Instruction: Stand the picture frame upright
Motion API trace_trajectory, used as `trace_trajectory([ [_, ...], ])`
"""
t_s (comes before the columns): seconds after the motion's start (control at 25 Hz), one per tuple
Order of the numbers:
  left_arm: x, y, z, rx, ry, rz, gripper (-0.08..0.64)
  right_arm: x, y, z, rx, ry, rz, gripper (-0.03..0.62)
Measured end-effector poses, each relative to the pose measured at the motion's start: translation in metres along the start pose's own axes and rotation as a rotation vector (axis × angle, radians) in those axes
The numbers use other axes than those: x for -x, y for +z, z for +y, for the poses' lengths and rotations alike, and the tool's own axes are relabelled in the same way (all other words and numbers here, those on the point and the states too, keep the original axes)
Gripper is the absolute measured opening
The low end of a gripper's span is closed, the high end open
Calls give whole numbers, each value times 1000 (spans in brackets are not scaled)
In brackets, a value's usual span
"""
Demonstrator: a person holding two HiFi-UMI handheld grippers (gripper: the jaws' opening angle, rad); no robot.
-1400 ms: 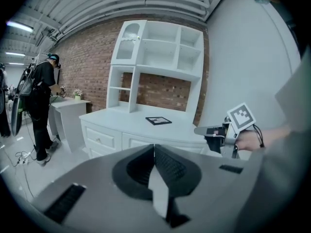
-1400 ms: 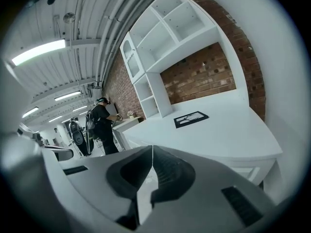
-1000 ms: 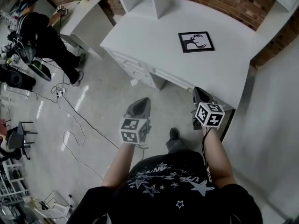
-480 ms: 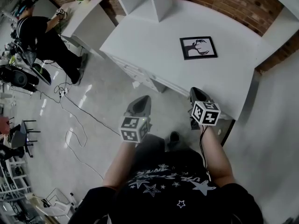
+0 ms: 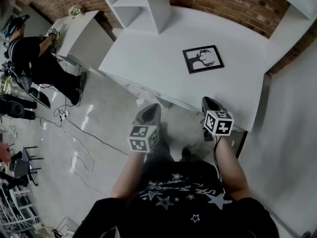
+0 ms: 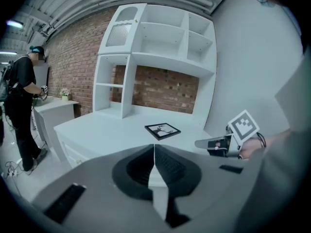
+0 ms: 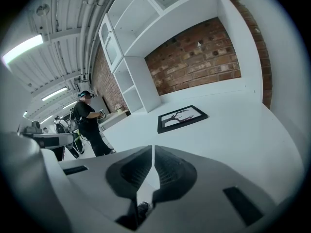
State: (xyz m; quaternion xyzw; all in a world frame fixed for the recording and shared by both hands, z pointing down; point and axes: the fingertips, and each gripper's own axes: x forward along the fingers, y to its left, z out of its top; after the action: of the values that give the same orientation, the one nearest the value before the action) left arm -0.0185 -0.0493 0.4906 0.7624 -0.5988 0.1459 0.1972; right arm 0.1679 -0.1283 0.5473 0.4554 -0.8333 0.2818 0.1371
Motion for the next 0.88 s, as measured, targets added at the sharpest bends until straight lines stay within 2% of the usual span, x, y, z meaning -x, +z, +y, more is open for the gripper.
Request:
trace_trajectory([
  [0.2,-33,17,16,-28,-72,-8,18,-10,10,-13,-24,-90,-16,17],
  [0.36,-54,26,32,-39,-124,9,18,-24,8,-15,-86,-134,-6,17],
  [0.56,-78,50,53,-85,-198,16,18,-45,25,-19,-173,-203,-25,17],
  [0.88,-109,61,85,-127,-320,68,18,-72,30,-13,-302,-289,-37,17],
])
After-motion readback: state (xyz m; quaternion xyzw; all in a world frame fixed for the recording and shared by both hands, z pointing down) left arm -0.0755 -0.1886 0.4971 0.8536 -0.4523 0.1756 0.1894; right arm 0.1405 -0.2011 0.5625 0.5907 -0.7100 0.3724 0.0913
